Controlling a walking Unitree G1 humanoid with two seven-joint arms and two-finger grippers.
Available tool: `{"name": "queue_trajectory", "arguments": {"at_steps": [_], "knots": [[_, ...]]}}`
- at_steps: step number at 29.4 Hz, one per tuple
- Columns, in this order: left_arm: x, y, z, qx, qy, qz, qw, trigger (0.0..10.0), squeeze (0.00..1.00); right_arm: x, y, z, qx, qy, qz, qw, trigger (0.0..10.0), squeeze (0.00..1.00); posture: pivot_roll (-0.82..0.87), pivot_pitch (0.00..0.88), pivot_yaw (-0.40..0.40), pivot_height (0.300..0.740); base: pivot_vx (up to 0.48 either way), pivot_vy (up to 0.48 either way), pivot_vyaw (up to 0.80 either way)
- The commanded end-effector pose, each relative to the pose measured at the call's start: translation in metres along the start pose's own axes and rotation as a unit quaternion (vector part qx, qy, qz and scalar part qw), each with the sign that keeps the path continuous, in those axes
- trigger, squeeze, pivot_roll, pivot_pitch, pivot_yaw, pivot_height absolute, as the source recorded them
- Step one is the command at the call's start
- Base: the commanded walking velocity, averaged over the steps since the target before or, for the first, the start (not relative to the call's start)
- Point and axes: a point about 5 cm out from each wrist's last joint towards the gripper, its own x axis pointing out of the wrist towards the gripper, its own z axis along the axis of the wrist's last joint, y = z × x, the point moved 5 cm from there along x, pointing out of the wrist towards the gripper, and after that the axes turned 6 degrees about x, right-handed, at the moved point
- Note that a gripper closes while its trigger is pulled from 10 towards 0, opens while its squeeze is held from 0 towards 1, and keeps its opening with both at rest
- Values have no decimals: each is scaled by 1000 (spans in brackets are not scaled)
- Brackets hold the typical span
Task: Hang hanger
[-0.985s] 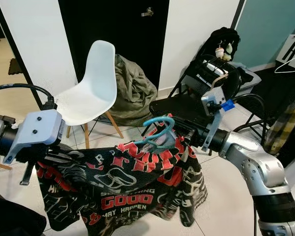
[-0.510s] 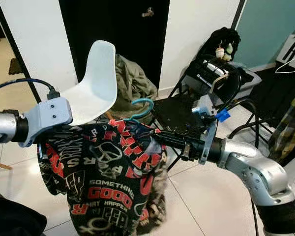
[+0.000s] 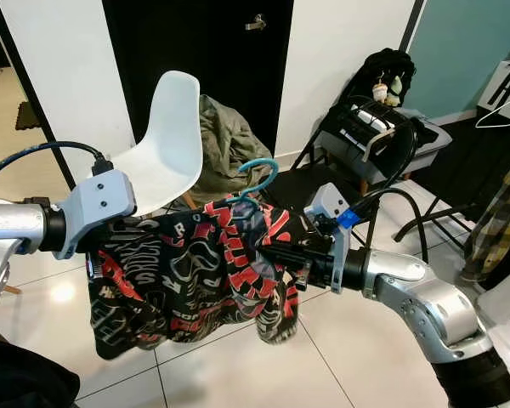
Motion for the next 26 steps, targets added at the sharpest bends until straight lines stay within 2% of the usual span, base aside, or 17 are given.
{"name": "queue_trajectory", "arguments": {"at_steps": [1, 6, 8, 11, 12, 13, 14, 15, 16, 17, 18, 20, 22, 23, 24, 25, 26], "knots": [[1, -2, 7, 0, -21, 2, 1000, 10000, 0, -6, -5, 11, -6, -23, -5, 1000, 10000, 1000, -35, 0, -19, 740, 0, 0, 0], [3, -3, 8, -5, -26, 4, 1000, 10000, 0, -15, -4, 20, -4, -40, 6, 999, 10000, 1000, -40, 0, -19, 740, 0, 0, 0], [7, -2, 11, -24, -42, 19, 999, 10000, 0, -42, -2, 39, -18, -70, 35, 997, 10000, 1000, -45, 0, -18, 740, 0, 0, 0], [7, -2, 11, -24, -42, 19, 999, 10000, 0, -42, -2, 39, -18, -70, 35, 997, 10000, 1000, -45, 0, -18, 740, 0, 0, 0], [9, -2, 13, -39, -55, 26, 997, 10000, 0, -57, -1, 51, -28, -89, 48, 994, 10000, 1000, -45, 0, -18, 740, 0, 0, 0], [9, -2, 13, -39, -55, 26, 997, 10000, 0, -57, -1, 51, -28, -89, 48, 994, 10000, 1000, -45, 0, -18, 740, 0, 0, 0], [11, -2, 14, -57, -69, 32, 995, 10000, 0, -73, -2, 66, -39, -114, 52, 991, 10000, 1000, -45, 0, -18, 740, 0, 0, 0], [11, -2, 14, -57, -69, 32, 995, 10000, 0, -73, -2, 66, -39, -114, 52, 991, 10000, 1000, -45, 0, -18, 740, 0, 0, 0], [14, -4, 16, -77, -85, 32, 993, 10000, 0, -90, -7, 82, -51, -144, 41, 987, 10000, 1000, -63, 0, -16, 740, 0, 0, 0], [14, -4, 16, -77, -85, 32, 993, 10000, 0, -90, -7, 82, -51, -144, 41, 987, 10000, 1000, -63, 0, -16, 740, 0, 0, 0], [16, -6, 17, -94, -97, 31, 990, 10000, 0, -104, -14, 93, -61, -165, 22, 984, 10000, 1000, -71, 0, -16, 740, 0, 0, 0], [16, -9, 17, -107, -107, 22, 988, 10000, 0, -125, -32, 100, -84, -165, -34, 982, 10000, 1000, -72, 0, -15, 740, 0, 0, 0], [16, -9, 17, -107, -107, 22, 988, 10000, 0, -125, -32, 100, -84, -165, -34, 982, 10000, 1000, -72, 0, -15, 740, 0, 0, 0], [14, -8, 17, -107, -107, 21, 988, 10000, 0, -132, -40, 98, -93, -152, -59, 982, 10000, 1000, -72, 0, -15, 740, 0, 0, 0], [14, -8, 17, -107, -107, 21, 988, 10000, 0, -132, -40, 98, -93, -152, -59, 982, 10000, 1000, -72, 0, -15, 740, 0, 0, 0], [12, -4, 17, -102, -105, 25, 989, 10000, 0, -138, -55, 94, -92, -136, -104, 981, 10000, 1000, -64, 0, -16, 740, 0, 0, 0], [10, 0, 18, -99, -104, 34, 989, 10000, 0, -144, -75, 90, -74, -128, -162, 976, 10000, 804, -65, 0, -14, 740, 0, 0, 0]]}}
